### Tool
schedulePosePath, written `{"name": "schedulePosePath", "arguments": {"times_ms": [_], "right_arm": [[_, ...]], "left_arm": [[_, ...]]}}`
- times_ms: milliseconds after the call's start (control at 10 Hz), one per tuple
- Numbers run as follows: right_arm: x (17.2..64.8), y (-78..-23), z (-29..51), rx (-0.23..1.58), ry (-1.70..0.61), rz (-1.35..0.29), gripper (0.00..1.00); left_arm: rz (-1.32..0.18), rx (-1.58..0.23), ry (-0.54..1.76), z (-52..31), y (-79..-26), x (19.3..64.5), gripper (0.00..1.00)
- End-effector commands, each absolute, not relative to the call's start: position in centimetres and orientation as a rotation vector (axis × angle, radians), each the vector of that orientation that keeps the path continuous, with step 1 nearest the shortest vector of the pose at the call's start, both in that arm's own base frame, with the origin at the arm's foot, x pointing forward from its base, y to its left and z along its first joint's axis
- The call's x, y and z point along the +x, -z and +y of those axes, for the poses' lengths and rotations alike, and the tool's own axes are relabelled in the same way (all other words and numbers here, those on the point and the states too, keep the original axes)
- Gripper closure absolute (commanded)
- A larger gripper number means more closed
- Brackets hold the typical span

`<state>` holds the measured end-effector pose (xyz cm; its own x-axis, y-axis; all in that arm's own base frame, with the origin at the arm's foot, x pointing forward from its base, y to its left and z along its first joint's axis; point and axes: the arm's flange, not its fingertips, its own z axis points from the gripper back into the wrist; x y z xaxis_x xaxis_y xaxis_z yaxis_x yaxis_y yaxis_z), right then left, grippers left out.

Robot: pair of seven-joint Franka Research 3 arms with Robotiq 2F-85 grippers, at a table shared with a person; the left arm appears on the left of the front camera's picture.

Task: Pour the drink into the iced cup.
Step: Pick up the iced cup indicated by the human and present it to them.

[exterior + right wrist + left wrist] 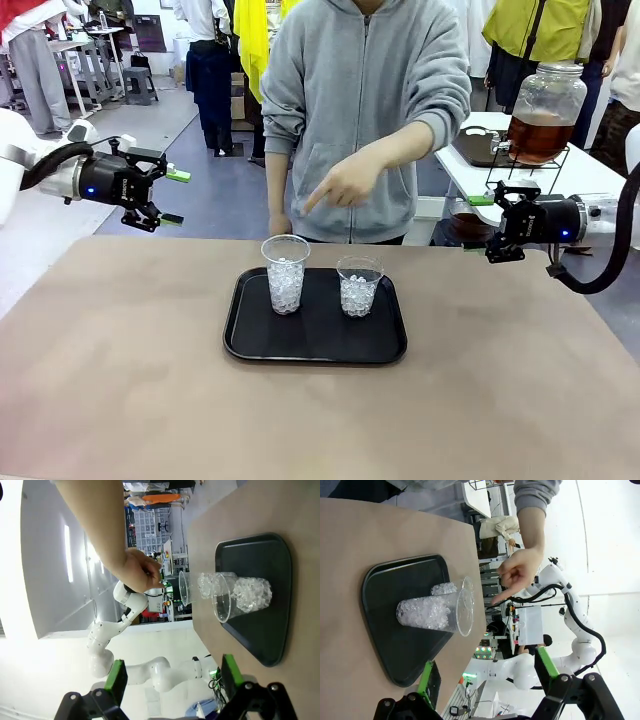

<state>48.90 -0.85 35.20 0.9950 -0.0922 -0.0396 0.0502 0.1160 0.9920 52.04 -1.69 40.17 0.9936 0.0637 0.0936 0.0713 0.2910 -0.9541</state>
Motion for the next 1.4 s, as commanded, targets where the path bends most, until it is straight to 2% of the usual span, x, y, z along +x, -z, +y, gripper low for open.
{"name": "schedulePosePath", "arguments": {"times_ms": [0,1000,1300], "right_arm": [[49.0,-35.2,-0.8,1.445,0.106,-0.041,0.0],[49.0,-35.2,-0.8,1.445,0.106,-0.041,0.0],[49.0,-35.2,-0.8,1.445,0.106,-0.041,0.0]], "left_arm": [[-0.126,-1.274,0.003,-1.6,-40.3,51.9,0.0],[-0.122,-1.276,0.005,-1.7,-40.2,52.0,0.0],[-0.399,-1.291,0.365,-1.5,-38.7,52.2,0.0]]}}
